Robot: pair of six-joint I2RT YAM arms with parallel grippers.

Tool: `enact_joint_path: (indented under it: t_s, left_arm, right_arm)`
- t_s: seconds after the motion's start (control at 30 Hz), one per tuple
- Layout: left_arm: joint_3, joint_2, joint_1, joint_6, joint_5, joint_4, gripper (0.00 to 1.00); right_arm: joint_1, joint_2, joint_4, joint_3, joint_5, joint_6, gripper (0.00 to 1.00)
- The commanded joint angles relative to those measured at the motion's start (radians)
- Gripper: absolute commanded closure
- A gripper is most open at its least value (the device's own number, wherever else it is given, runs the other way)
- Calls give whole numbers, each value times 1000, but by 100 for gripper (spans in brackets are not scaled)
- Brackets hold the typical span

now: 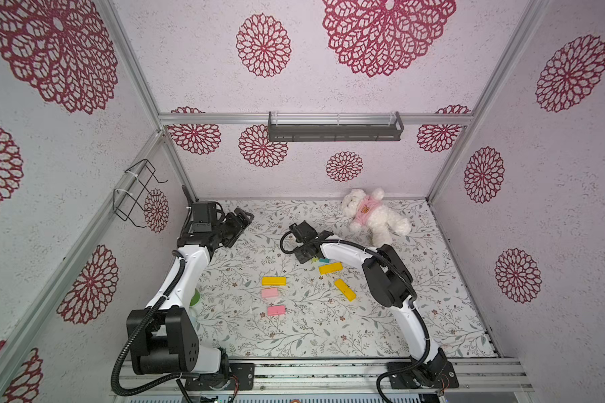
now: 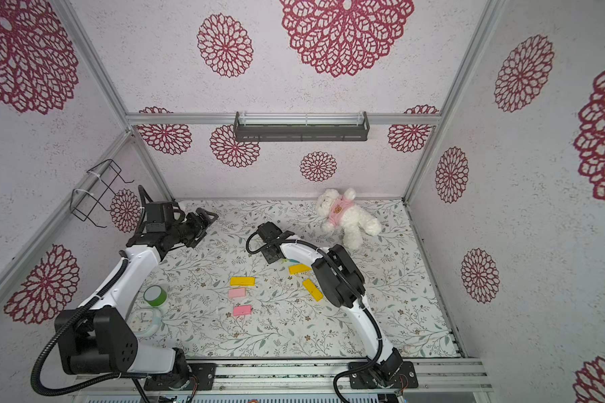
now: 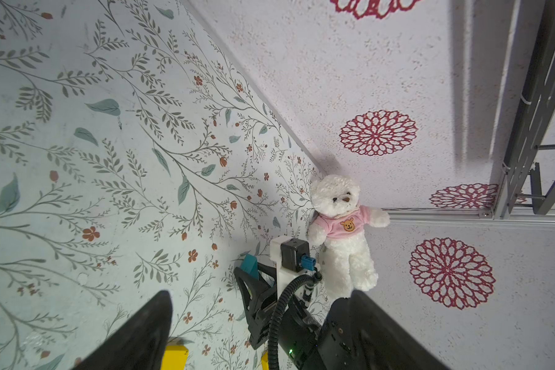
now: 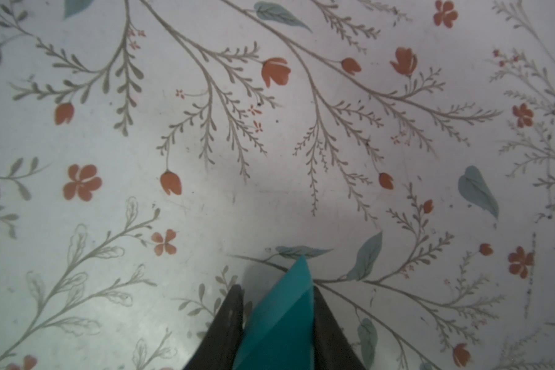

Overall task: Assemble a carrot with building blocks
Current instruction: Assemble the building block at the center of the board.

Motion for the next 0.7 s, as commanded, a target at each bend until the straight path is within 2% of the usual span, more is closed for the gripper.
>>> enact_joint_path:
  t_s: [0.0,0.23,0.67]
  left_arm:
    - [4,1,0,-7,8,30,12]
    - [3,1,0,-5,7,29,12]
    - [3,4,0,-8,13,32,12]
  right_arm:
    - [-1,-47,-17,-19,-30,-23,68]
    - [13,-35,-25,-2,-53,-48,68]
    - [15,-78,-6,-84,-66,-88,68]
